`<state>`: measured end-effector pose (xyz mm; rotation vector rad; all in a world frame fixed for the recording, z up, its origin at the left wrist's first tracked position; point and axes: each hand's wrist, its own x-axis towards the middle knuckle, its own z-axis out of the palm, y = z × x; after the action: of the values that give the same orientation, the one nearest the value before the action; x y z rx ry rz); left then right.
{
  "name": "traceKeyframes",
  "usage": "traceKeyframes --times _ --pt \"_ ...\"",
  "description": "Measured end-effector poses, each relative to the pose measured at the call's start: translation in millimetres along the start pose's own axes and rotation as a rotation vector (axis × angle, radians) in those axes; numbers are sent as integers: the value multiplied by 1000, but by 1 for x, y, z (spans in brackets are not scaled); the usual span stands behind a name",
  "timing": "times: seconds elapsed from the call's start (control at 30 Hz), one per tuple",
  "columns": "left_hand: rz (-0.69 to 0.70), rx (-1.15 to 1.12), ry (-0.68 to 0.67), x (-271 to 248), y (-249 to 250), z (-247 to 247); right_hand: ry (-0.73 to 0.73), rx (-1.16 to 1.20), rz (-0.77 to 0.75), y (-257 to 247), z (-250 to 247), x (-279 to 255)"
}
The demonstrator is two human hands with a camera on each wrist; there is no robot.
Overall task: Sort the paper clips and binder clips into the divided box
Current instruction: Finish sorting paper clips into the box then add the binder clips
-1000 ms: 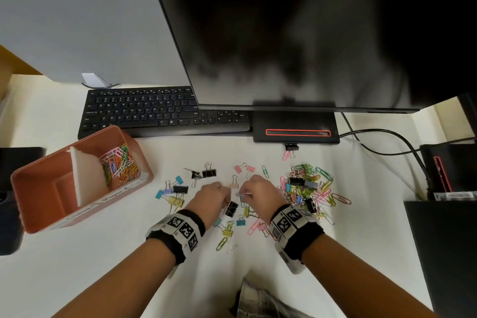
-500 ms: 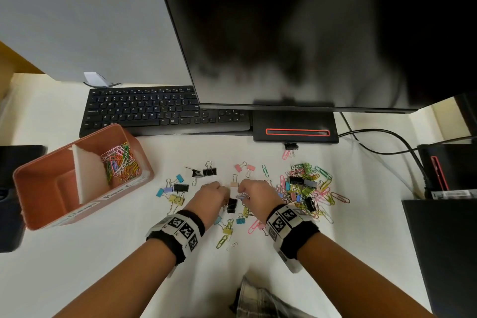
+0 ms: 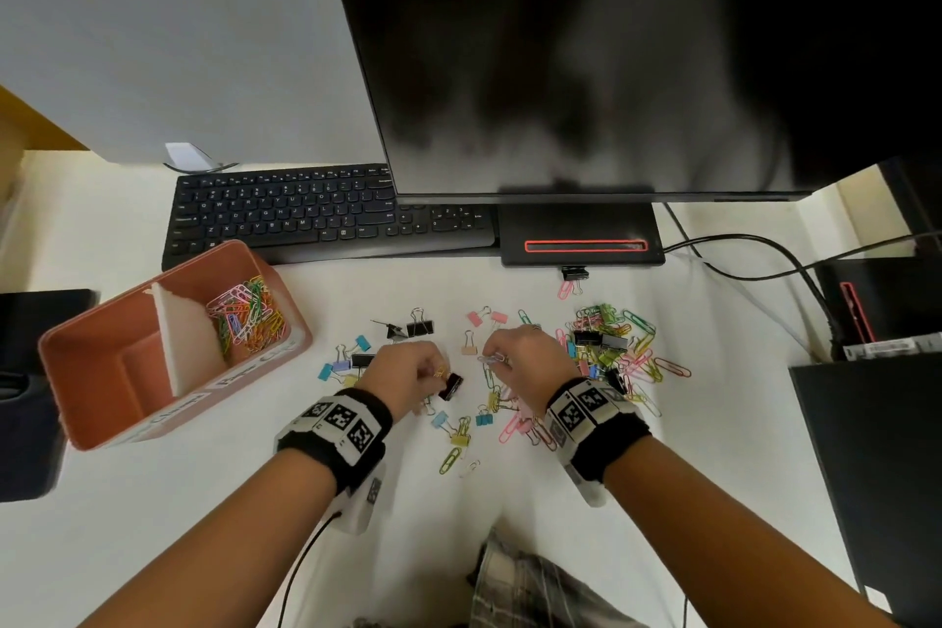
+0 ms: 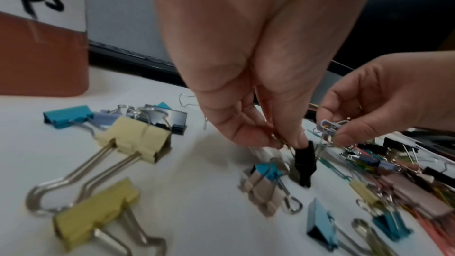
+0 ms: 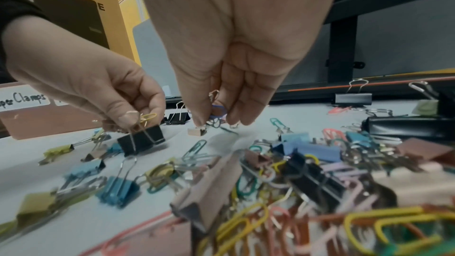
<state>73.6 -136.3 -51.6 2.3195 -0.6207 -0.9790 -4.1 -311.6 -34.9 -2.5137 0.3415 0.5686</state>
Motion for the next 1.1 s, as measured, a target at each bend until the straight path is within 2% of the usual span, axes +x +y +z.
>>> traceKeyframes --times 0.13,0.23,0.33,0.47,0.6,0.7,0.77,0.87,0.93,1.1 --pt "47 9 67 -3 4 -11 36 80 19 -8 -7 -2" --pt "95 -63 187 -14 5 -26 60 136 17 -20 -15 -5" --pt "80 -119 310 -31 -3 -52 88 164 -58 -42 -22 -3" --pt "-11 -169 512 -59 -25 -105 135 230 -227 -107 -26 18" --pt "-156 -135 698 -69 -59 -151 135 183 -351 -185 -13 58" --pt "-241 -35 628 -71 -75 -163 80 186 -326 -223 4 77" --pt "-241 -11 613 -73 -74 -163 68 260 -314 -227 7 74" --pt "-92 -48 681 -87 -69 -157 141 390 -318 -206 -1 50" --pt "13 -76 665 -95 -62 -145 195 402 -247 -169 -6 29" --pt "138 -139 376 -85 -44 -79 189 291 103 -50 4 -19"
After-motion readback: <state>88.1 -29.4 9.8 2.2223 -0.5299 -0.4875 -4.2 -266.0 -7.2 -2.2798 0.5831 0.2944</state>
